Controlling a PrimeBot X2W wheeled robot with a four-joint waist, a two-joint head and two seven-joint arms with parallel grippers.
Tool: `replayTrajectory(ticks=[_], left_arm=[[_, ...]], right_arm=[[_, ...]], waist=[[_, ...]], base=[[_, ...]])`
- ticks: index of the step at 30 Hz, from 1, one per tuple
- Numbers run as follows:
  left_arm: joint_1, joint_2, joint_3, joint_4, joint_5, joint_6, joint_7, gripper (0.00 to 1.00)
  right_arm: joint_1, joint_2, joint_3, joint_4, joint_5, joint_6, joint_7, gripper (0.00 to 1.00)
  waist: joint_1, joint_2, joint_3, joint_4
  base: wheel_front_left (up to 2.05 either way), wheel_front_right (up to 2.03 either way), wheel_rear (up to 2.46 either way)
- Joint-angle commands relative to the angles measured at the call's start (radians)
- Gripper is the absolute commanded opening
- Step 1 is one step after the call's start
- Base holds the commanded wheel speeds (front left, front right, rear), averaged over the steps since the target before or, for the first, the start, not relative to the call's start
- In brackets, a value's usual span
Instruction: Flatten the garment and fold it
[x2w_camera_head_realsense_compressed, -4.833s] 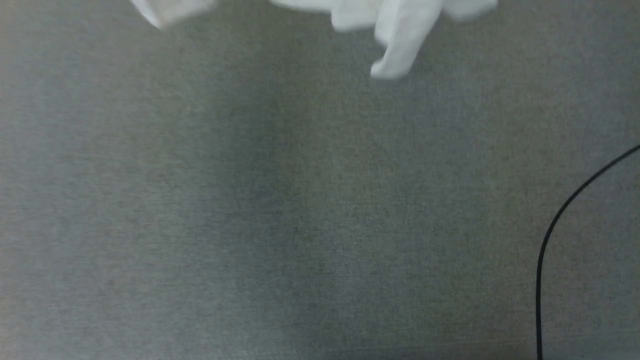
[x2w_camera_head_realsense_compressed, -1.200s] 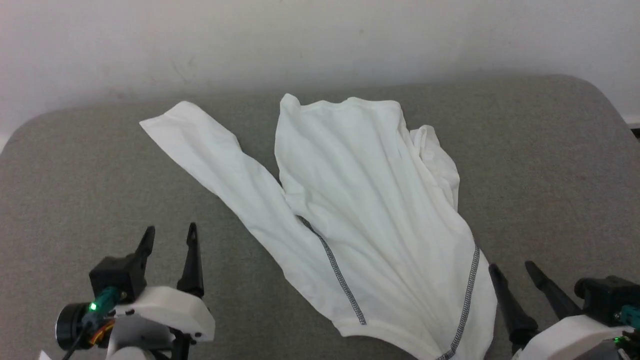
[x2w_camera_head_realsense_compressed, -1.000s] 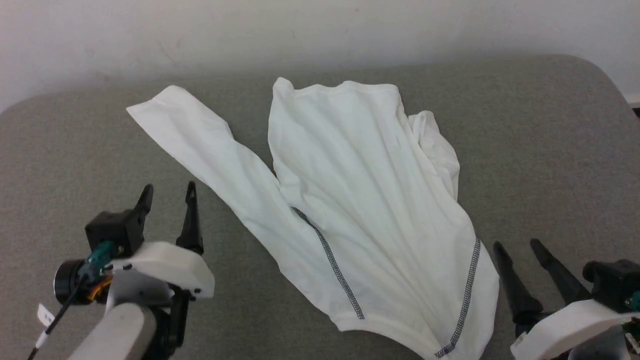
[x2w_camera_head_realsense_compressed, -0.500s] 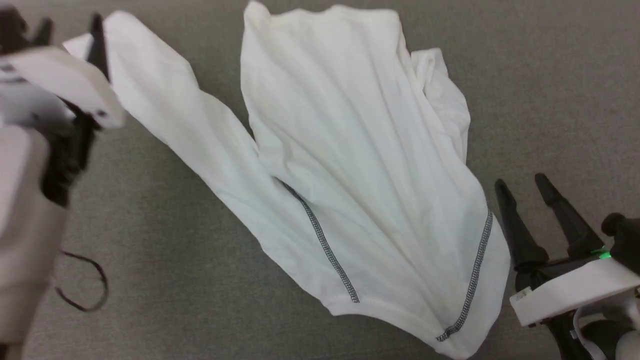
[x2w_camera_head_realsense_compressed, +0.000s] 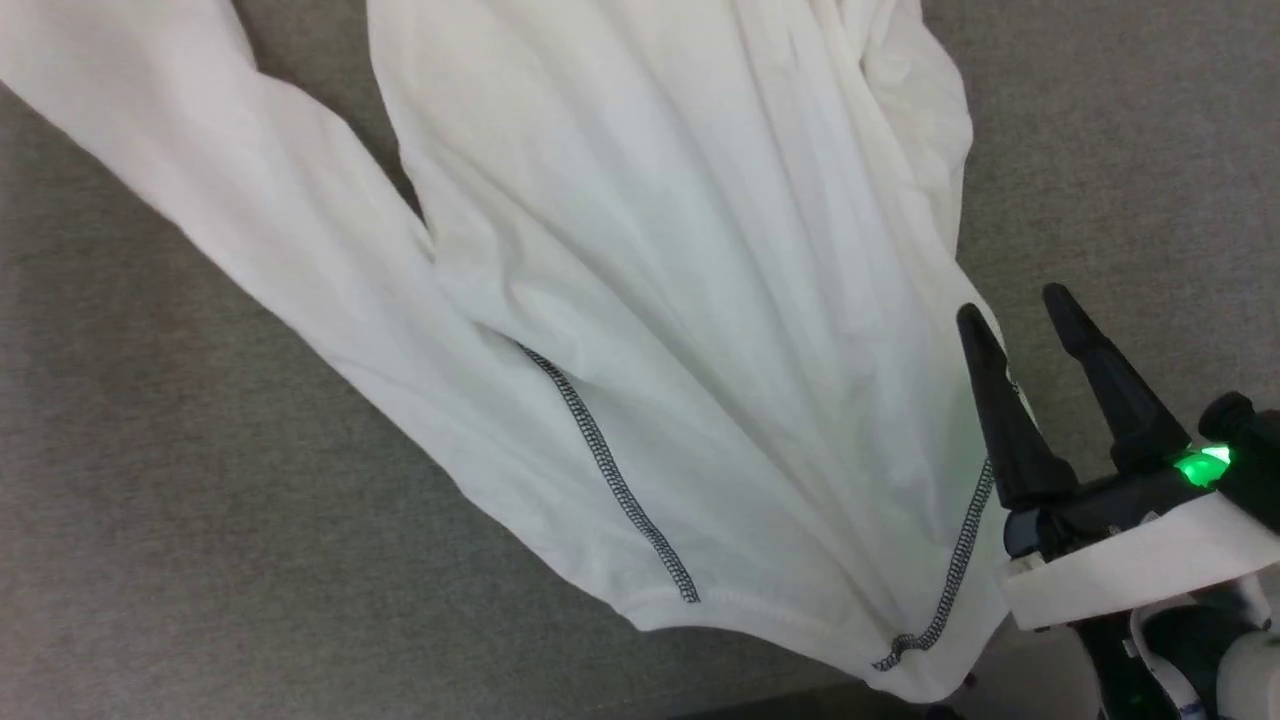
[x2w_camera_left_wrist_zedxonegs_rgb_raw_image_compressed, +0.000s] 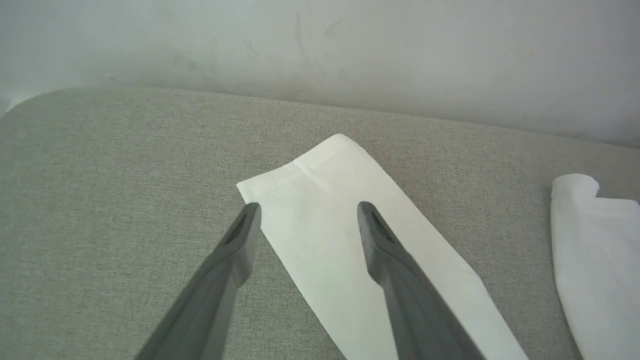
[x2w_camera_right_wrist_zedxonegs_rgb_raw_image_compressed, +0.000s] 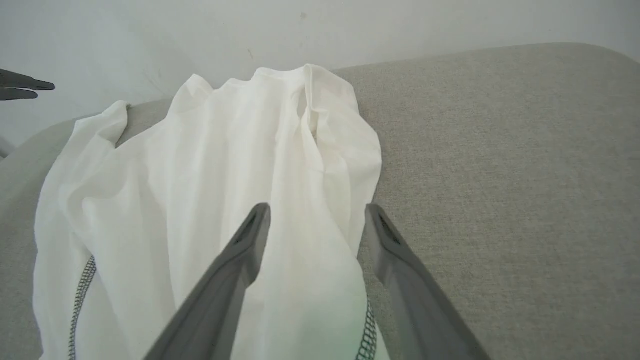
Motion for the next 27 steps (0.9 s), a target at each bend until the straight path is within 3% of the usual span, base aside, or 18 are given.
replayTrajectory(ticks=[1,9,14,15,17,18,23,27], left_arm=[[-0.015,0.009,0.002,0.005,-0.009,-0.002,0.011,1.00],[0.013,0.090,0.000,0.057,-0.043,0.018,0.182,1.00],[0.092,0.080,0.006,0.079,-0.094,0.028,0.241,0.98],[0.107,0.072,0.009,0.076,-0.102,0.035,0.240,0.63],[0.143,0.058,0.008,0.066,-0.111,0.042,0.234,0.09],[0.161,0.051,0.008,0.059,-0.114,0.045,0.226,0.00],[0.225,0.025,-0.004,0.030,-0.104,0.073,0.185,0.00],[0.241,0.028,-0.019,0.013,-0.037,0.091,0.061,0.00]], right_arm=[[-0.018,0.002,0.004,-0.008,0.000,-0.001,-0.005,1.00],[-0.042,0.002,0.038,-0.002,0.001,-0.001,-0.024,1.00],[-0.039,0.002,0.034,0.011,0.000,-0.001,-0.036,1.00],[-0.039,0.002,0.033,0.013,-0.001,-0.001,-0.037,1.00],[-0.040,0.002,0.032,0.018,-0.003,-0.001,-0.035,1.00],[-0.041,0.002,0.032,0.020,-0.003,-0.001,-0.033,1.00],[-0.042,0.002,0.031,0.024,-0.003,-0.001,-0.018,1.00],[-0.037,0.002,0.019,0.033,0.000,-0.001,-0.009,1.00]], waist=[[-0.0003,0.0000,0.086,-0.043],[-0.0003,0.0000,0.152,-0.088],[-0.0003,0.0000,0.159,-0.098],[-0.0003,0.0000,0.158,-0.097],[-0.0003,0.0000,0.153,-0.097],[-0.0003,0.0000,0.150,-0.097],[-0.0003,0.0000,0.126,-0.095],[-0.0003,0.0000,0.087,-0.086]], base=[[0.00,0.00,0.00],[0.00,0.00,0.00],[0.00,0.00,0.00],[0.00,0.00,0.00],[0.00,0.00,0.00],[0.00,0.00,0.00],[0.00,0.00,0.00],[0.00,0.00,0.00]])
